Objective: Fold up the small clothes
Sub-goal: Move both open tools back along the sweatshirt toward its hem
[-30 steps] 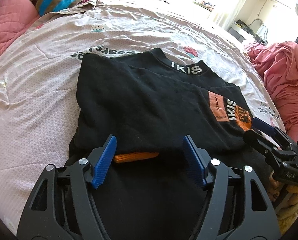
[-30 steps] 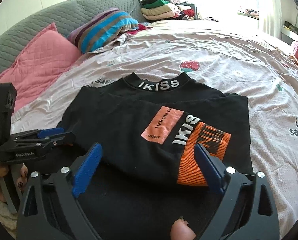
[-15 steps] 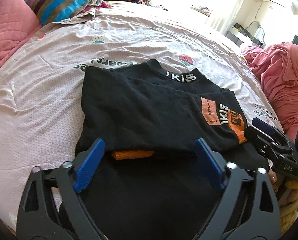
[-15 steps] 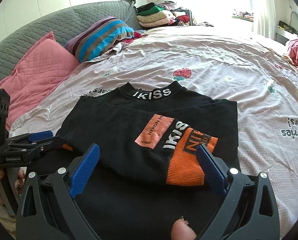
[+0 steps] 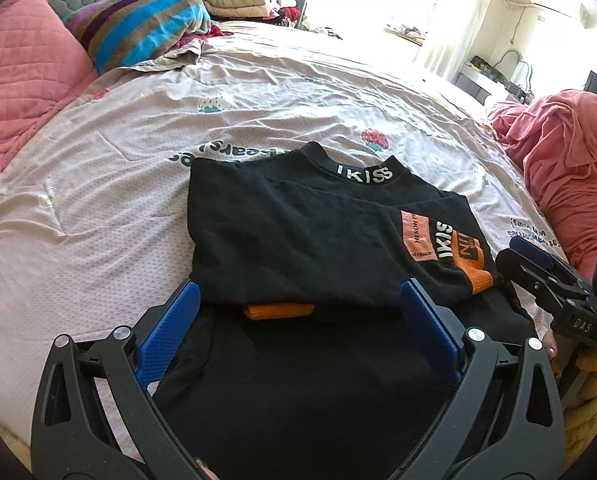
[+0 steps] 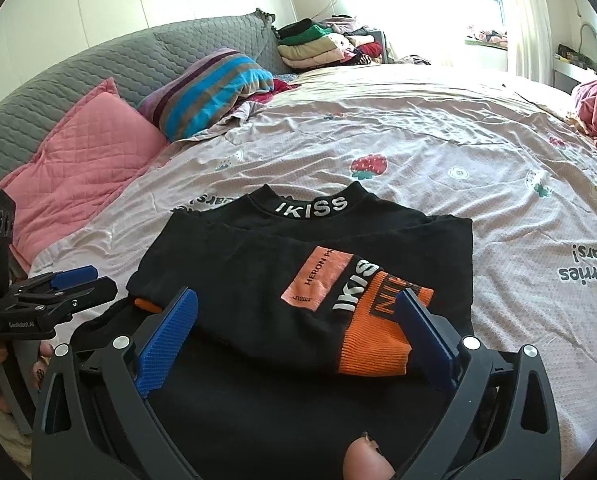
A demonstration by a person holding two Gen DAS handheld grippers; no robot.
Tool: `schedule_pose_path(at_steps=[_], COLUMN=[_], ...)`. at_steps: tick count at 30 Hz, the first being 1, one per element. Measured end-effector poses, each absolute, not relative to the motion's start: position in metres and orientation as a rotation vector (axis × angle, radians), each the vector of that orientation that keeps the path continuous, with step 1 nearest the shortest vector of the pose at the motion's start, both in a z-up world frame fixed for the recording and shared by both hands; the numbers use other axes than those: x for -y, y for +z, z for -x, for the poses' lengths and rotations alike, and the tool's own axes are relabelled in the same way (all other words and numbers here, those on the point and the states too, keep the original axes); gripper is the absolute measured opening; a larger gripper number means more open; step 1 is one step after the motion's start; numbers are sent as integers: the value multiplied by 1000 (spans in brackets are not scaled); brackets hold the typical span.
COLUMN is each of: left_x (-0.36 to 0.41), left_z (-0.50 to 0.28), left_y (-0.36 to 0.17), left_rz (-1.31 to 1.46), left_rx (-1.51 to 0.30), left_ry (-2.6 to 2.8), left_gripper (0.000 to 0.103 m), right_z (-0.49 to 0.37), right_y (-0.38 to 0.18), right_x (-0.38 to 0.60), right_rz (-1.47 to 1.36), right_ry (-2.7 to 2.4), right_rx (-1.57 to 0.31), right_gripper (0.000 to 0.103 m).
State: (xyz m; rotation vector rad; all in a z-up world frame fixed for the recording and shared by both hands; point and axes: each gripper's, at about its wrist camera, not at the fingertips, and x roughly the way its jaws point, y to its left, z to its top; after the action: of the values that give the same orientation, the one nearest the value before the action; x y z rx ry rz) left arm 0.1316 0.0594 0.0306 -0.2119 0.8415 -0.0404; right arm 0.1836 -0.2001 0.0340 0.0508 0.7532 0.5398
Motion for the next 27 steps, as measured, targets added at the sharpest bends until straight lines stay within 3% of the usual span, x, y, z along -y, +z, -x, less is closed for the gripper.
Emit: schedule_pose_path(at_steps=[27], left_x=[-82], left_z=[-74], left_y=[43], left_rz=[181], left_rx=[-805], left_ry=[52], left_gripper=[94], right_z=[-137], right_y=[59], right_x=[211], right_rz=[39], right_ry=[540], right_rx=[-707], right_gripper=[98])
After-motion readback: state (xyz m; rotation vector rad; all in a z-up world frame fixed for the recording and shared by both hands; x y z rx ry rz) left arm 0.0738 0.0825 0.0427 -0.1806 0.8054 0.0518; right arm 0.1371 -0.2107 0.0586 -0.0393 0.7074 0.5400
